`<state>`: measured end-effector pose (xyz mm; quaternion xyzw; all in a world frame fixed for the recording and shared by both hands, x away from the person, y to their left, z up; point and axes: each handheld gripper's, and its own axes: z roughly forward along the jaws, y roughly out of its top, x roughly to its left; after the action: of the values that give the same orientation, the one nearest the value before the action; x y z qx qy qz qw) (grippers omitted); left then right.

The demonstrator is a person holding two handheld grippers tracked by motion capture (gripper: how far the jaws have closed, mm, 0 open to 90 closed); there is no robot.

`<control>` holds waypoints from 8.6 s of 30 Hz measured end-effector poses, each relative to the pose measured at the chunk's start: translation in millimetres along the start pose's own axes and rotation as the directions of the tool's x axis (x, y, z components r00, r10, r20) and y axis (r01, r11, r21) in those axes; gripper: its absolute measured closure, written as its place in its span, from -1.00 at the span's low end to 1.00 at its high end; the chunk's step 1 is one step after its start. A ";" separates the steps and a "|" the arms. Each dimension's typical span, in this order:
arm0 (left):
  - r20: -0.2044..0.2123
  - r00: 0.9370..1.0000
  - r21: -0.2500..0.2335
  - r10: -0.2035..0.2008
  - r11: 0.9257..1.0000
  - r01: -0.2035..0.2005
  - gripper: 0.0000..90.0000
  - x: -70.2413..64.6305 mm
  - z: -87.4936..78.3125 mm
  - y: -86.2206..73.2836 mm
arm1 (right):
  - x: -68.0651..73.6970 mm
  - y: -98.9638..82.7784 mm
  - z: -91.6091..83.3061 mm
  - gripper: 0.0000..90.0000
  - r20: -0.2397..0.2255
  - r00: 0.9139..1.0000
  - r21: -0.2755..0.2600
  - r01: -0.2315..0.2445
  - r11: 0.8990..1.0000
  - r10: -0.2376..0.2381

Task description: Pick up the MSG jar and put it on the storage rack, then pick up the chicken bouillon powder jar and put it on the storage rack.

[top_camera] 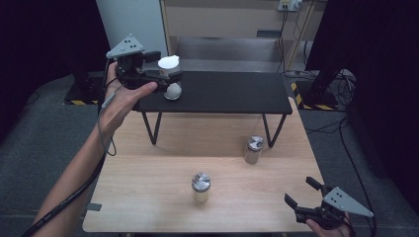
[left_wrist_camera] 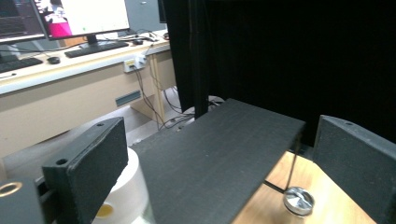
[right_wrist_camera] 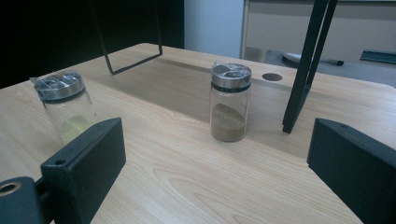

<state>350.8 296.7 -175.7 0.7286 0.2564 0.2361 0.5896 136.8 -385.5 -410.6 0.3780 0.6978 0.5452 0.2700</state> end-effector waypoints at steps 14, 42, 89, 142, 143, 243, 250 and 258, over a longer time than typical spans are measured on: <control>0.059 0.998 -0.043 0.021 0.999 -0.019 -0.95 -13.5 -31.0 -22.9 | 0.5 0.4 0.1 -0.89 0.001 1.000 0.002 0.003 1.000 -0.003; 0.108 0.993 -0.100 0.044 0.994 -0.033 -0.96 -47.0 -94.1 -96.9 | 0.9 1.3 0.6 -0.89 -0.002 1.000 0.007 0.007 1.000 -0.007; -0.035 0.998 -0.054 -0.043 0.998 0.041 -0.98 -71.8 -147.5 -232.0 | 2.1 2.4 1.1 -0.89 0.002 1.000 0.015 0.012 1.000 -0.012; -0.060 0.994 0.014 -0.095 0.995 0.096 -1.00 -62.2 -157.4 -288.3 | 1.4 1.9 2.1 -0.89 -0.001 1.000 0.017 0.011 1.000 -0.011; -0.060 0.994 0.014 -0.096 0.995 0.097 -1.00 -62.1 -157.5 -288.4 | 1.4 1.9 2.2 -0.89 -0.002 1.000 0.017 0.011 1.000 -0.011; -0.050 0.994 0.030 -0.099 0.995 0.100 -1.00 -60.2 -157.2 -288.0 | 71.4 61.9 189.1 -0.90 -0.464 0.882 0.141 0.164 0.976 -0.081; -0.049 0.994 0.030 -0.099 0.995 0.100 -1.00 -60.2 -157.2 -287.9 | 75.4 60.0 203.7 -0.88 -0.463 0.882 0.161 0.178 0.971 -0.086; -0.049 0.994 0.030 -0.099 0.994 0.101 -1.00 -60.1 -157.2 -288.0 | 79.0 57.5 216.9 -0.81 -0.475 0.874 0.177 0.207 0.962 -0.101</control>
<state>176.3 423.5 -430.1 0.7185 0.3103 0.2194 0.5825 276.5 -192.9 -408.6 0.2080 0.8263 0.5147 0.0950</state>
